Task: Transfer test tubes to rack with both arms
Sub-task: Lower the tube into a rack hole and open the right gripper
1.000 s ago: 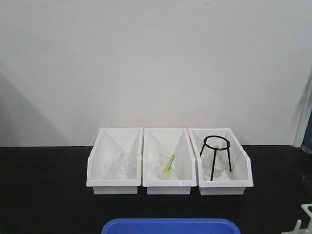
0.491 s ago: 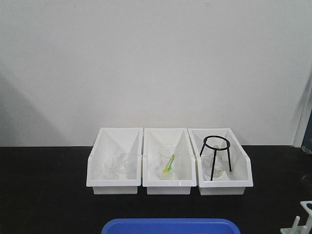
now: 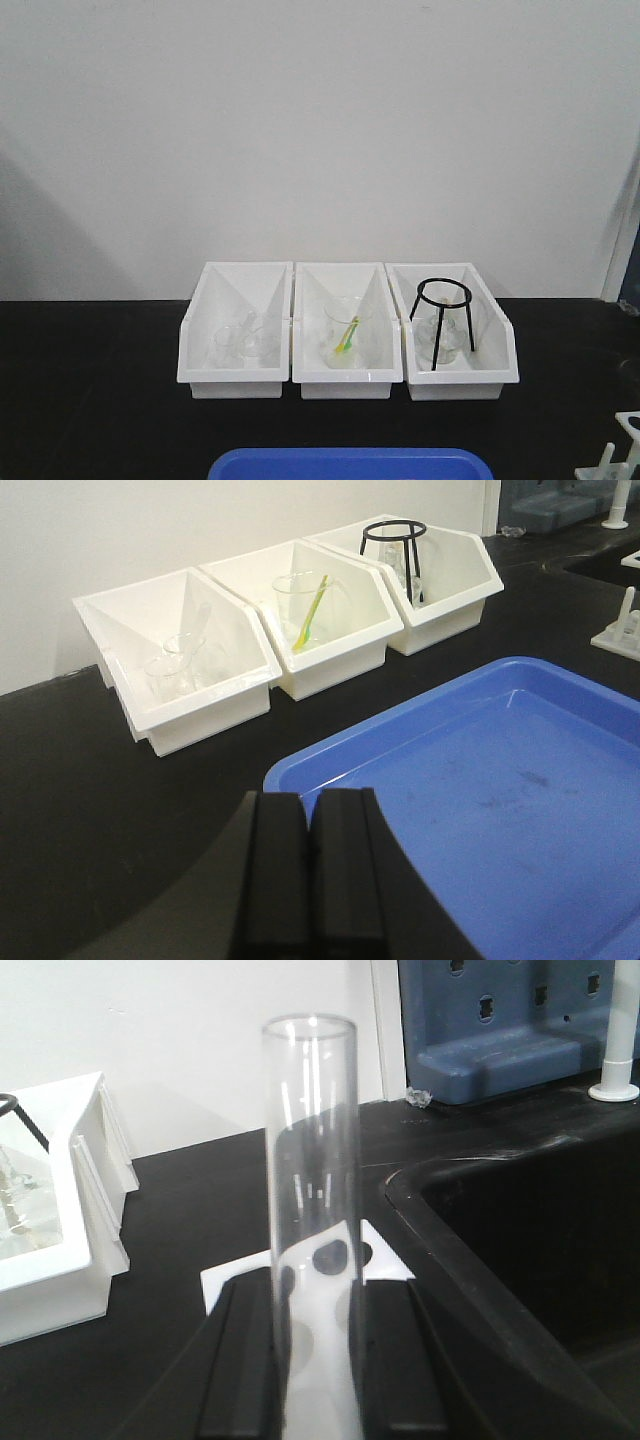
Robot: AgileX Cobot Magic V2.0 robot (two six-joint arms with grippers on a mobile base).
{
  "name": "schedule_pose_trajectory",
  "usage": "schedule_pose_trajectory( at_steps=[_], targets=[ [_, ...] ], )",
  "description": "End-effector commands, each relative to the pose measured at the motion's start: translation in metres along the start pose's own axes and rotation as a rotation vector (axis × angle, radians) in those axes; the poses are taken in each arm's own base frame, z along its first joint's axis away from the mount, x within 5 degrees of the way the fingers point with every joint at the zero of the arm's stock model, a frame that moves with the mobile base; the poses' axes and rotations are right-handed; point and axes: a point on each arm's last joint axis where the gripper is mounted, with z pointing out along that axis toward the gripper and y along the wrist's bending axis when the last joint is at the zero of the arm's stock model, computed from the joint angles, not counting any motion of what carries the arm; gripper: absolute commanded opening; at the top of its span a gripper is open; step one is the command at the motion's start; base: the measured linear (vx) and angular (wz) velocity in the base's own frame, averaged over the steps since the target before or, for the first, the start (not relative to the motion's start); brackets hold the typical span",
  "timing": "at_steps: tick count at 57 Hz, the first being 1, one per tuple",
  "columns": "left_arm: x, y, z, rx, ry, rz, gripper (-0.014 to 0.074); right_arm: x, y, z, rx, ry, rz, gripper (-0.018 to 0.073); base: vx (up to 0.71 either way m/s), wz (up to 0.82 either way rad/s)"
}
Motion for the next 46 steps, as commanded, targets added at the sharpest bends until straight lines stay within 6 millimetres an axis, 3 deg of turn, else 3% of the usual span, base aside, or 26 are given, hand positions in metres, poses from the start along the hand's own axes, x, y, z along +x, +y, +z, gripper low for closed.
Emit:
schedule_pose_trajectory(
  at_steps=[1, 21, 35, 46],
  targets=[
    [-0.016, 0.003, -0.001, -0.032, -0.094, -0.012, -0.002, -0.019, 0.005, 0.0, -0.058, -0.165, -0.006, 0.0184, 0.0, 0.0],
    [-0.016, 0.003, -0.001, -0.032, -0.094, -0.012, -0.002, -0.018, 0.007, 0.0, -0.086, -0.159, 0.024, 0.0389, 0.0, 0.0],
    [-0.016, 0.003, -0.001, -0.031, -0.093, -0.012, -0.002, -0.022, 0.009, -0.001, -0.097, -0.172, 0.04, 0.0411, 0.0, 0.0],
    [-0.016, 0.003, -0.001, -0.032, -0.094, -0.012, -0.002, -0.051, 0.014, -0.013, -0.122, -0.29, 0.019, 0.0411, 0.0, 0.0]
  ],
)
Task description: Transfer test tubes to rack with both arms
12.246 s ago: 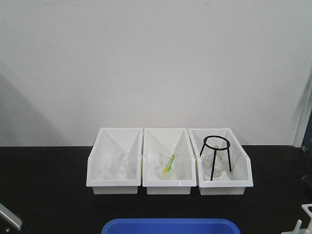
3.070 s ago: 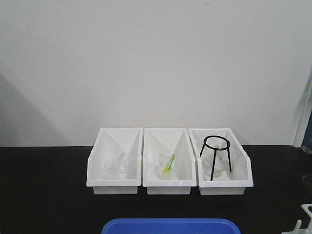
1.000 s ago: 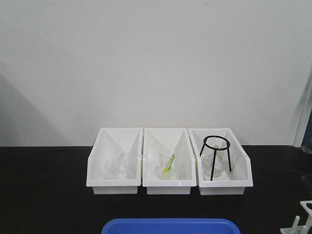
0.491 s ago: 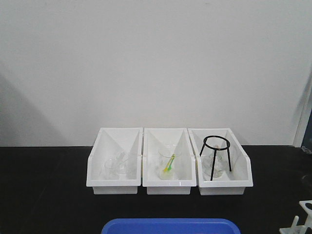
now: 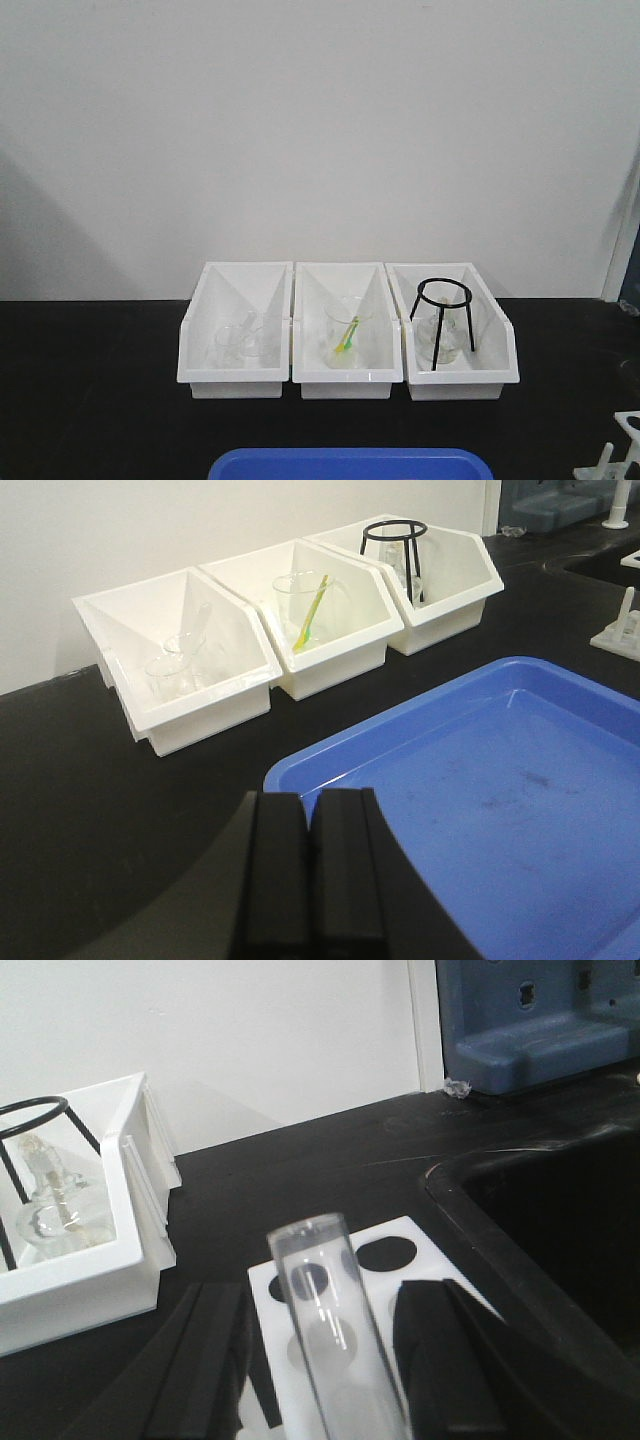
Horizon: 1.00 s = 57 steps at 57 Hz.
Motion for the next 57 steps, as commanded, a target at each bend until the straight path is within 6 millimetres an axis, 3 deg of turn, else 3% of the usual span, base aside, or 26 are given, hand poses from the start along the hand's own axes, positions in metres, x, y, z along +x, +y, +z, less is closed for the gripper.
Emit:
schedule_pose_trajectory(
  at_steps=[1, 14, 24, 41, 48, 57],
  targets=[
    [-0.016, 0.003, -0.001, -0.032, -0.094, -0.012, -0.002, -0.043, 0.011, -0.009, -0.082, -0.3, -0.025, 0.0411, 0.0, 0.0],
    [-0.016, 0.003, -0.001, -0.031, -0.093, -0.014, -0.002, -0.091, 0.034, -0.043, -0.212, -0.475, -0.132, 0.0397, 0.0, 0.0],
    [-0.015, 0.003, -0.001, -0.03, -0.09, -0.014, -0.002, -0.109, 0.052, -0.077, -0.28, -0.405, -0.236, 0.0302, 0.0, 0.0],
    [-0.013, 0.002, -0.001, -0.017, -0.061, -0.013, -0.002, -0.109, 0.079, -0.143, -0.403, -0.223, -0.394, -0.0013, 0.0, 0.0],
    [-0.013, 0.002, -0.001, -0.017, -0.061, -0.014, -0.002, -0.101, 0.087, -0.164, -0.472, -0.162, -0.482, -0.0011, 0.0, 0.0],
    [-0.013, 0.002, -0.001, -0.019, -0.066, -0.014, -0.002, -0.096, 0.091, -0.174, -0.53, -0.126, -0.47, -0.0011, 0.0, 0.0]
  ],
)
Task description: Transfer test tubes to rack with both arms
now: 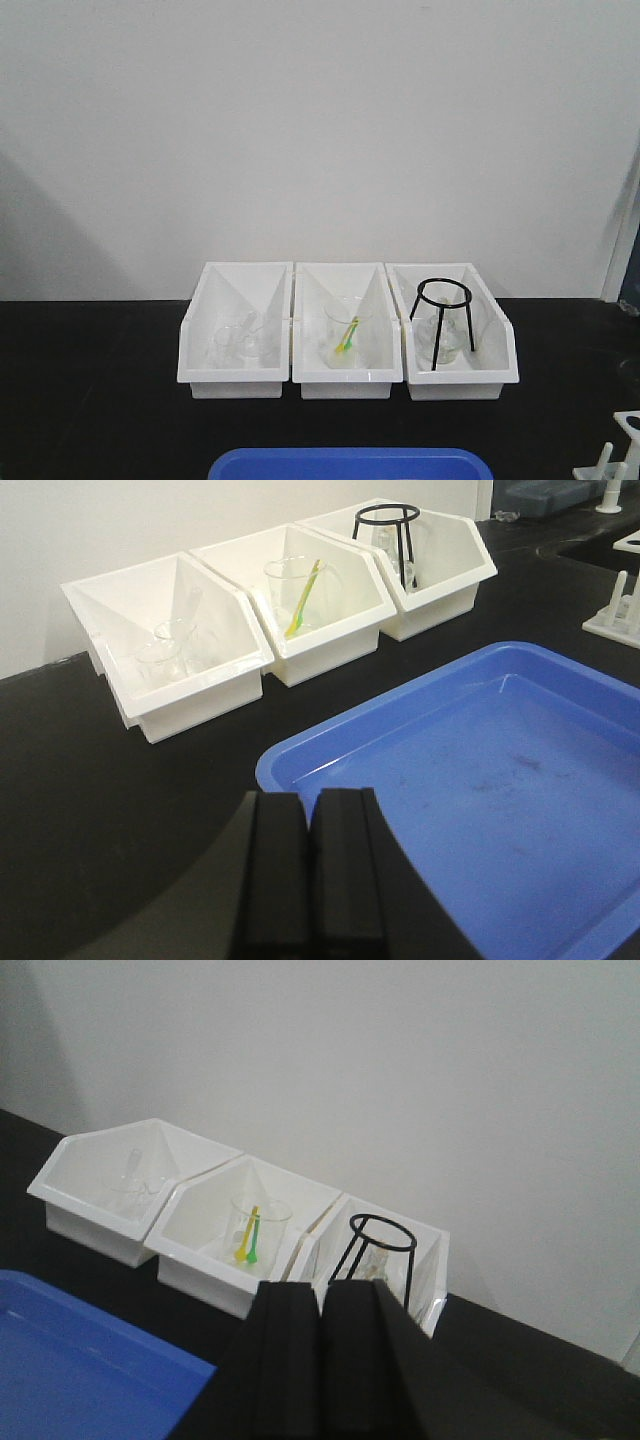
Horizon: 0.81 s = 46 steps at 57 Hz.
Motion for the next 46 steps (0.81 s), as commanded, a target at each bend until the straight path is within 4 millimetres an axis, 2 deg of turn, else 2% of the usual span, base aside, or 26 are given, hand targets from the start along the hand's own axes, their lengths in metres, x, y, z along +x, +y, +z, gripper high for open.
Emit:
schedule_pose_trajectory(
  at_steps=[1, 46],
  targets=[
    [-0.0156, 0.0029, -0.0012, -0.03, -0.091, -0.014, -0.002, -0.0079, 0.0013, -0.0009, -0.029, -0.02, 0.034, -0.0011, 0.0, 0.0],
    [-0.017, 0.0036, -0.0013, -0.038, -0.108, -0.002, -0.002, -0.008, 0.0032, -0.001, -0.05, -0.021, 0.027, -0.0011, 0.0, 0.0]
  ],
)
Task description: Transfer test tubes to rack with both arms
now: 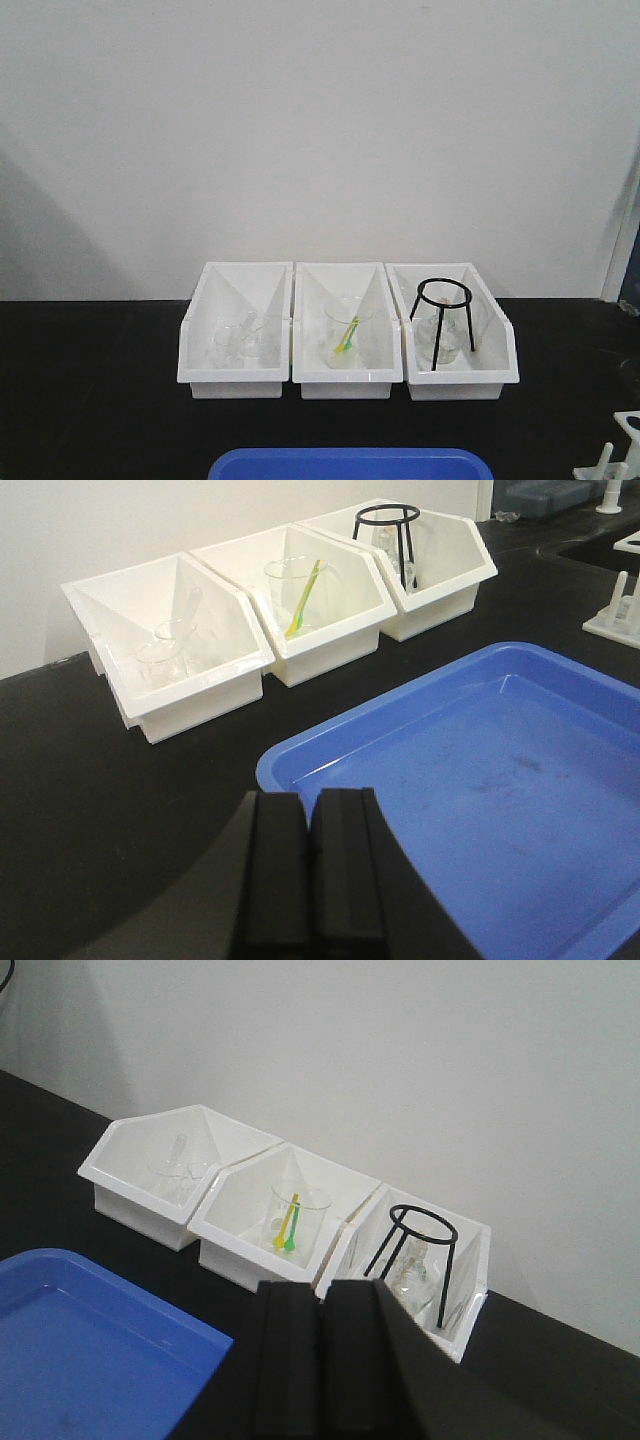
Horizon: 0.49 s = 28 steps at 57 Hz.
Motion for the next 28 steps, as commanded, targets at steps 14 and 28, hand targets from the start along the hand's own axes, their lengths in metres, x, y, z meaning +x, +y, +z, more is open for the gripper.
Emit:
schedule_pose_trajectory(
  at_steps=[14, 28],
  targets=[
    [0.021, 0.013, -0.015, -0.147, -0.148, -0.002, -0.002, -0.009, -0.003, 0.0, 0.015, -0.035, 0.021, -0.0011, 0.0, 0.0],
    [0.08, 0.019, -0.038, -0.323, -0.168, -0.085, -0.002, -0.009, -0.003, 0.0, 0.015, -0.035, 0.021, -0.0011, 0.0, 0.0]
  ],
)
